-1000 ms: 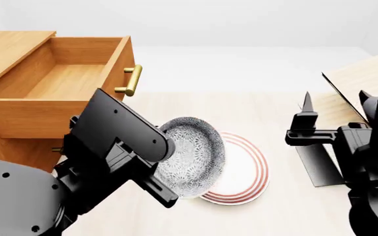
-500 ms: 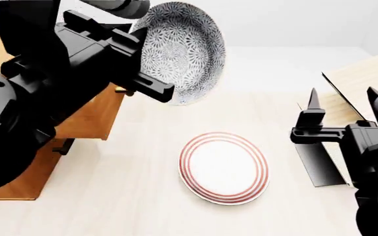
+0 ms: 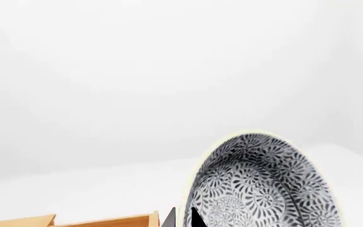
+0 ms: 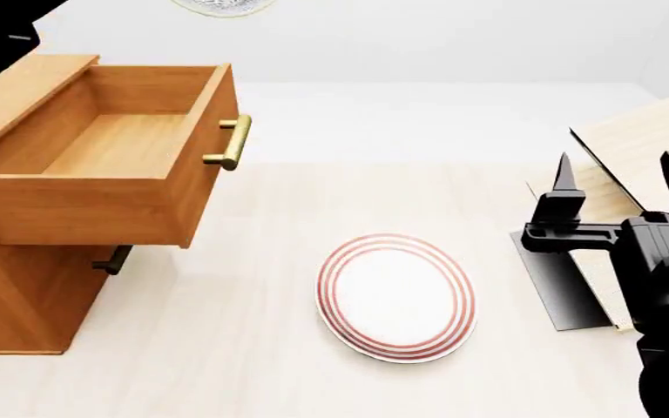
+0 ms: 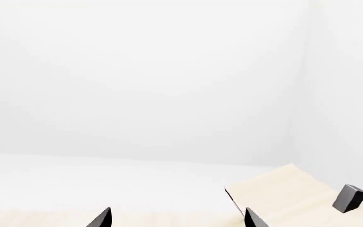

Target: Open the top drawer of the cabinet and put the bowl in it.

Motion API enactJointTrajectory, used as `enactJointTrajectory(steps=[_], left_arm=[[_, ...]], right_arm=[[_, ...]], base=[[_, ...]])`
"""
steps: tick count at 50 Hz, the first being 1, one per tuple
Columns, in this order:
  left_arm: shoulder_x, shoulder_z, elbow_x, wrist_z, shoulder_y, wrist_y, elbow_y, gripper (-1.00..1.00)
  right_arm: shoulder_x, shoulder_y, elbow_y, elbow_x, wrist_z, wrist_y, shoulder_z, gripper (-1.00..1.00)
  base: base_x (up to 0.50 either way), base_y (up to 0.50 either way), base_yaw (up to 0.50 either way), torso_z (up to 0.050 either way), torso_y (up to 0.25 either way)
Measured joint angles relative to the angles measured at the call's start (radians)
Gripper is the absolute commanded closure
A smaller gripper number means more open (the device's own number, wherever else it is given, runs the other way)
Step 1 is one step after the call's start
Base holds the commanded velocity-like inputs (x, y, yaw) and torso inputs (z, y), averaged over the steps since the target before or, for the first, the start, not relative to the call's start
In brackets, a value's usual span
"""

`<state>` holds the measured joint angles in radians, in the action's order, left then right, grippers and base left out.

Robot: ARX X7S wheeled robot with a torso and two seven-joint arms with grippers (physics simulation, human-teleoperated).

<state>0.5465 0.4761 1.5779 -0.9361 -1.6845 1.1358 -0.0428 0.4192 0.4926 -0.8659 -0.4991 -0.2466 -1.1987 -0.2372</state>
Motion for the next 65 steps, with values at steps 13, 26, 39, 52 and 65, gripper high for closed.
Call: enactJointTrajectory(steps=[13, 26, 39, 52, 65], left_arm=[[0.004, 0.019, -0.122, 0.058, -0.012, -0.060, 0.162, 1.00], [0.028, 0.025, -0.192, 0.095, 0.033, -0.117, 0.262, 1.00], [0.045, 0.023, -0.240, 0.126, 0.096, -0.181, 0.353, 1.00], [0.056, 0.018, -0.277, 0.139, 0.140, -0.236, 0.422, 1.00], [0.047, 0.011, -0.301, 0.156, 0.197, -0.295, 0.491, 1.00]], right_arm=[[0.004, -0.005, 0.008, -0.002, -0.004, 0.010, 0.003, -1.00], [0.006, -0.002, 0.009, -0.006, -0.013, 0.009, 0.012, -1.00], [0.008, 0.004, 0.013, -0.006, -0.024, 0.010, 0.031, -1.00], [0.010, 0.001, 0.026, -0.004, -0.030, 0.025, 0.048, -1.00], [0.011, 0.001, 0.039, -0.004, -0.034, 0.036, 0.059, -1.00]], base=[[0.00, 0.00, 0.00, 0.000, 0.001], [0.00, 0.00, 0.00, 0.000, 0.000], [0.00, 0.00, 0.00, 0.000, 0.001], [0.00, 0.00, 0.00, 0.000, 0.001], [0.00, 0.00, 0.00, 0.000, 0.000]])
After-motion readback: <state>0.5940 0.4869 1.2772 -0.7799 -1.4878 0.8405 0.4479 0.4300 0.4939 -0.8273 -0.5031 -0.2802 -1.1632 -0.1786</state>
